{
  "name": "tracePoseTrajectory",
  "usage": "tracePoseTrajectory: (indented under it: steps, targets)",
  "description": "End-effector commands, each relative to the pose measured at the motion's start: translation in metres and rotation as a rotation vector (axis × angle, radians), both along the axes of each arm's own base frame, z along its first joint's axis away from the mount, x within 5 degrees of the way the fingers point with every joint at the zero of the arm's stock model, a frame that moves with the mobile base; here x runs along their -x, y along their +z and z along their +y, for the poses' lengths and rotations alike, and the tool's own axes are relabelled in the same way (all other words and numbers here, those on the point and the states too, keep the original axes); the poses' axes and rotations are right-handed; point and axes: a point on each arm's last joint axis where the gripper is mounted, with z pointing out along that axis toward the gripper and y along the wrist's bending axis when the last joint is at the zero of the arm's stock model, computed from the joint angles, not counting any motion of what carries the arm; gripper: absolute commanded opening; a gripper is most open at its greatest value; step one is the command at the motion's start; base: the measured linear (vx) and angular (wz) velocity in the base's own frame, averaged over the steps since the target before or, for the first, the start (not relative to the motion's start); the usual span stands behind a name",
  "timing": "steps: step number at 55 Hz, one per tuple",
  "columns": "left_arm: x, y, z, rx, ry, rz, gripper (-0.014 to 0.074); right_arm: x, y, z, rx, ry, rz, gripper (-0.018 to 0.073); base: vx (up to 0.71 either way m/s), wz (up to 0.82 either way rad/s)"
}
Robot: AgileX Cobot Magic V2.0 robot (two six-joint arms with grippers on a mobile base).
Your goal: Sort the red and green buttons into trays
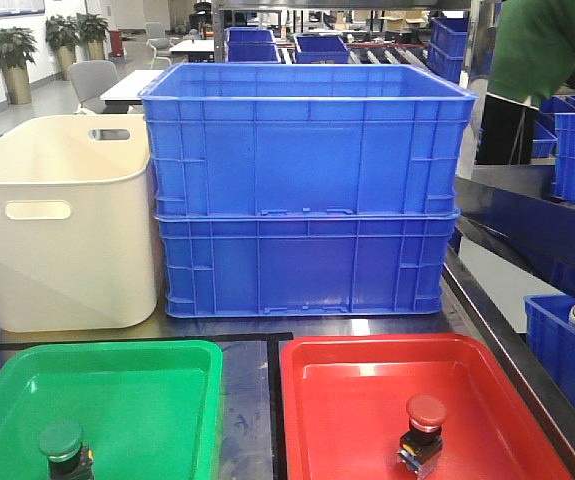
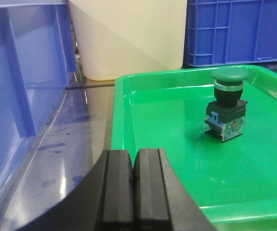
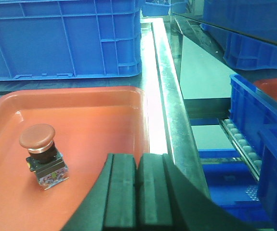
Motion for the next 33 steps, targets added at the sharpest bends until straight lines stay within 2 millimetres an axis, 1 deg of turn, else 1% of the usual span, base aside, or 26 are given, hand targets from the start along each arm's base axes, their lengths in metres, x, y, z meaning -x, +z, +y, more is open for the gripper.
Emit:
tracePoseTrajectory:
  steps: [1, 7, 10, 13, 16, 19, 21, 23, 29, 33]
  targets:
    - [0.002, 0.017, 0.0, 0.014, -0.002, -0.117, -0.0006, -0.002, 0.015, 0.003, 0.008, 0.035, -0.089, -0.0008, 0.0, 0.0]
    - [0.002, 0.017, 0.0, 0.014, -0.002, -0.117, -0.0006, -0.002, 0.015, 0.003, 0.004, 0.032, -0.084, -0.0008, 0.0, 0.0]
    - [0.002, 0.017, 0.0, 0.014, -0.002, -0.117, -0.0006, -0.001, 0.014, 0.004, -0.027, 0.035, -0.077, -0.0008, 0.0, 0.0]
    - [0.002, 0.017, 0.0, 0.014, -0.002, -0.117, -0.0006, 0.0, 0.009, 0.005, -0.056, 0.048, -0.055, -0.0008, 0.0, 0.0]
    - [0.002, 0.017, 0.0, 0.014, -0.002, -0.117, -0.0006, 0.003, -0.003, 0.008, -0.077, 0.079, -0.047, -0.0008, 0.0, 0.0]
    - [0.002, 0.017, 0.0, 0.014, -0.002, -0.117, -0.0006, 0.01, -0.016, 0.01, -0.109, 0.111, -0.087, -0.0008, 0.0, 0.0]
    - [0.002, 0.017, 0.0, 0.014, -0.002, -0.117, -0.0006, 0.016, -0.031, 0.01, -0.103, 0.125, -0.111, -0.0008, 0.0, 0.0]
    - [0.002, 0.017, 0.0, 0.014, -0.002, -0.117, -0.0006, 0.023, -0.041, 0.008, -0.108, 0.127, -0.15, -0.0008, 0.0, 0.0]
    - [0.002, 0.017, 0.0, 0.014, -0.002, -0.117, -0.0006, 0.046, -0.069, -0.001, -0.11, 0.074, -0.239, -0.0008, 0.0, 0.0]
    - [0.002, 0.017, 0.0, 0.014, -0.002, -0.117, -0.0006, 0.057, -0.082, -0.008, -0.094, 0.009, -0.271, -0.0008, 0.0, 0.0]
